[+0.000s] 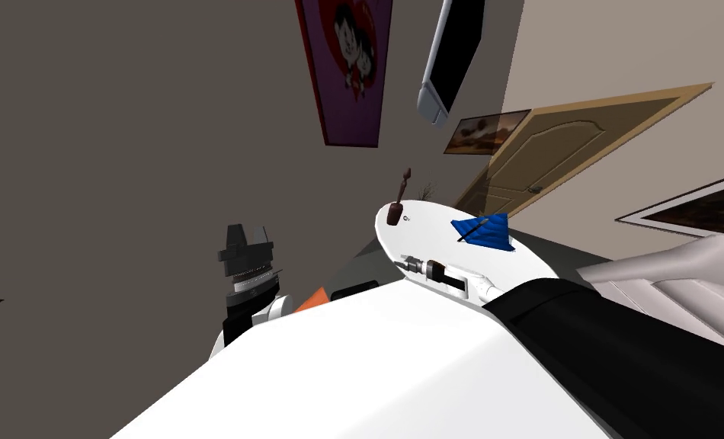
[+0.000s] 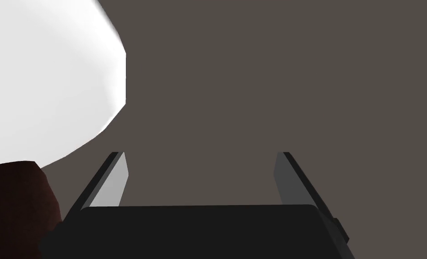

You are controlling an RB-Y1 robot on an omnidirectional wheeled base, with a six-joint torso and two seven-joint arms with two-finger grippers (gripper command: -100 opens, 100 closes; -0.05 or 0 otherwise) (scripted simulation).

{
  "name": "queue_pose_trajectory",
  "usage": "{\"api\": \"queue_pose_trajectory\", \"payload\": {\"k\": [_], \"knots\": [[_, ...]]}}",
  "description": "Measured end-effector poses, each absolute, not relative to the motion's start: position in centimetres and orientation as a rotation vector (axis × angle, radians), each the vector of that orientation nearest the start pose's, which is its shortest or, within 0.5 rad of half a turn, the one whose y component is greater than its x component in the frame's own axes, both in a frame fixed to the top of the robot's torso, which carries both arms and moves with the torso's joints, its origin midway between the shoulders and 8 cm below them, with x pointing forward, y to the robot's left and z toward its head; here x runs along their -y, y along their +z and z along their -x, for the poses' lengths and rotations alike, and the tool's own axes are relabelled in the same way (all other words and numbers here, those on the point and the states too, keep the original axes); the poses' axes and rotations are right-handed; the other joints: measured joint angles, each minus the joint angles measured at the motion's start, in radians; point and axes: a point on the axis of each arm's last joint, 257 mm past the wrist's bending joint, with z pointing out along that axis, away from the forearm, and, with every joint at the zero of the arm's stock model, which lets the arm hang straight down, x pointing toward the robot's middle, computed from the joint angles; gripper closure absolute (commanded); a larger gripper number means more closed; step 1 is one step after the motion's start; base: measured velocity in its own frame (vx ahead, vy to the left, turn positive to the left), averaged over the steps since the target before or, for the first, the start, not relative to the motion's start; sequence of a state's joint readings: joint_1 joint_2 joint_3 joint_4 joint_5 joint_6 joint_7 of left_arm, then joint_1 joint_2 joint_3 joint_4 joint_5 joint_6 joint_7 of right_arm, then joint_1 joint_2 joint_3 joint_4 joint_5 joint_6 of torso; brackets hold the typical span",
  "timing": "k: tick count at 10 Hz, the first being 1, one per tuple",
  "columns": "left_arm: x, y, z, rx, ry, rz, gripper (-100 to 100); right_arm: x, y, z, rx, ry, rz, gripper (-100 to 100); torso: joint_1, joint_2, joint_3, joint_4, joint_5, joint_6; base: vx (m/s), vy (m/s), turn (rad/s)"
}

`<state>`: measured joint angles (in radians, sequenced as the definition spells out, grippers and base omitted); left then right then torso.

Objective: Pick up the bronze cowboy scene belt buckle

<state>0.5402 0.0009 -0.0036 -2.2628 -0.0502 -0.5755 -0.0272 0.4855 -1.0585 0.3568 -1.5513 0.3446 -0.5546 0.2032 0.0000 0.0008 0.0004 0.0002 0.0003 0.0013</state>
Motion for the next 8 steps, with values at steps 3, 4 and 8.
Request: {"api": "queue_pose_trajectory", "payload": {"k": [3, 4, 8], "knots": [[-27.4, 1.8, -33.3, -0.635, -1.243, 0.596, 0, 37.3, -38.8, -25.3, -2.253, 0.556, 0.325, -100, 0.0, 0.0, 0.0, 0.0, 0.0, -0.001, 0.004, -0.018, 0.157], [-27.4, 1.8, -33.3, -0.635, -1.243, 0.596, 0, 39.0, -39.5, -24.3, -2.298, 0.515, 0.368, -100, -0.001, 0.0, 0.0, 0.0, 0.0, -0.001, 0.007, -0.028, 0.044], [-27.4, 1.8, -33.3, -0.635, -1.243, 0.596, 0, 43.9, -41.0, -22.0, -2.407, 0.4, 0.468, -100, -0.001, 0.0, 0.0, 0.0, 0.0, -0.001, 0.001, -0.026, 0.117]]}}
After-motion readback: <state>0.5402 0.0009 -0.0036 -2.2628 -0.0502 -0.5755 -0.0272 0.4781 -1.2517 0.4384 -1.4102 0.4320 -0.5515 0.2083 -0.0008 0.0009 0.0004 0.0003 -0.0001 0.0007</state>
